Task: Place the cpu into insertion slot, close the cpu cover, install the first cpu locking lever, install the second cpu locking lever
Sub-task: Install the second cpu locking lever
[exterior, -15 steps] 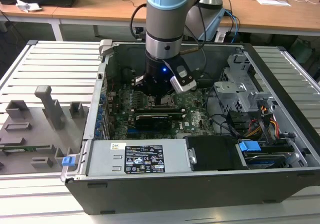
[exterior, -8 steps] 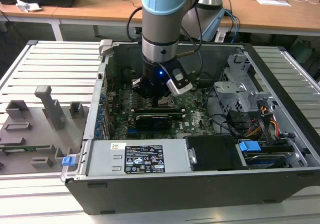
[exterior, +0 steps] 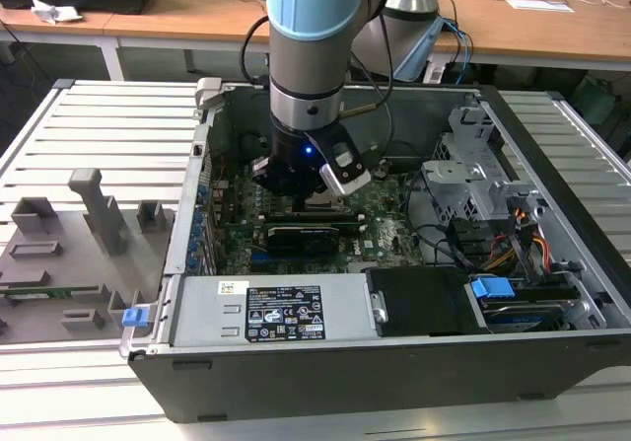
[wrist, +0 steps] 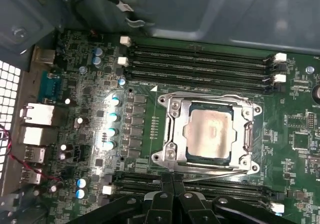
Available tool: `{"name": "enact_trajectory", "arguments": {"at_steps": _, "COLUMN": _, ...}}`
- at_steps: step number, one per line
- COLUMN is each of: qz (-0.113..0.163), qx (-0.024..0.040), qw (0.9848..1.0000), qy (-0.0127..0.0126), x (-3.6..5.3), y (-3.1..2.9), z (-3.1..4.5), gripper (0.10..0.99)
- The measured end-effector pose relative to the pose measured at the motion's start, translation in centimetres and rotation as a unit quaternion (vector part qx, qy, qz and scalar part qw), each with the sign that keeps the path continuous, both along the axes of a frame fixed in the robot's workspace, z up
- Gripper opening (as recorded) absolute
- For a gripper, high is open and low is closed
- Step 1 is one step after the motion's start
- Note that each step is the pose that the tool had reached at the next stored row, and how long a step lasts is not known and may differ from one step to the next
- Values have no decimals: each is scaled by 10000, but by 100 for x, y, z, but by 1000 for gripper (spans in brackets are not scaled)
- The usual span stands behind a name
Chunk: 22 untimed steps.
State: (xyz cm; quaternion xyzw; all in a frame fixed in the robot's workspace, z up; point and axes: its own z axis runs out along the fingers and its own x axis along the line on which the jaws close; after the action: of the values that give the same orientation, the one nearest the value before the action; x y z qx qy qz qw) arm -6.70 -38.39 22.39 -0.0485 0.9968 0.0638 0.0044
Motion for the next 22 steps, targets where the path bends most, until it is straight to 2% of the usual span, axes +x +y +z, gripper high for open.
{"name": "enact_trajectory", "arguments": {"at_steps": 3, "qz": 0, "qx": 34, "qw": 10000, "qy": 1, "x": -57, "y": -13, "z": -2, "gripper": 106}}
{"name": "enact_trajectory", "arguments": {"at_steps": 4, "qz": 0, "qx": 57, "qw": 10000, "qy": 0, "x": -67, "y": -12, "z": -29, "gripper": 106}}
{"name": "enact_trajectory", "arguments": {"at_steps": 9, "qz": 1, "qx": 98, "qw": 10000, "qy": -2, "x": -83, "y": -16, "z": -101, "gripper": 106}}
{"name": "enact_trajectory", "arguments": {"at_steps": 18, "qz": 0, "qx": 282, "qw": 9996, "qy": -6, "x": -88, "y": -23, "z": -174, "gripper": 106}}
{"name": "enact_trajectory", "arguments": {"at_steps": 22, "qz": 0, "qx": 325, "qw": 9995, "qy": -8, "x": -89, "y": -24, "z": -207, "gripper": 106}}
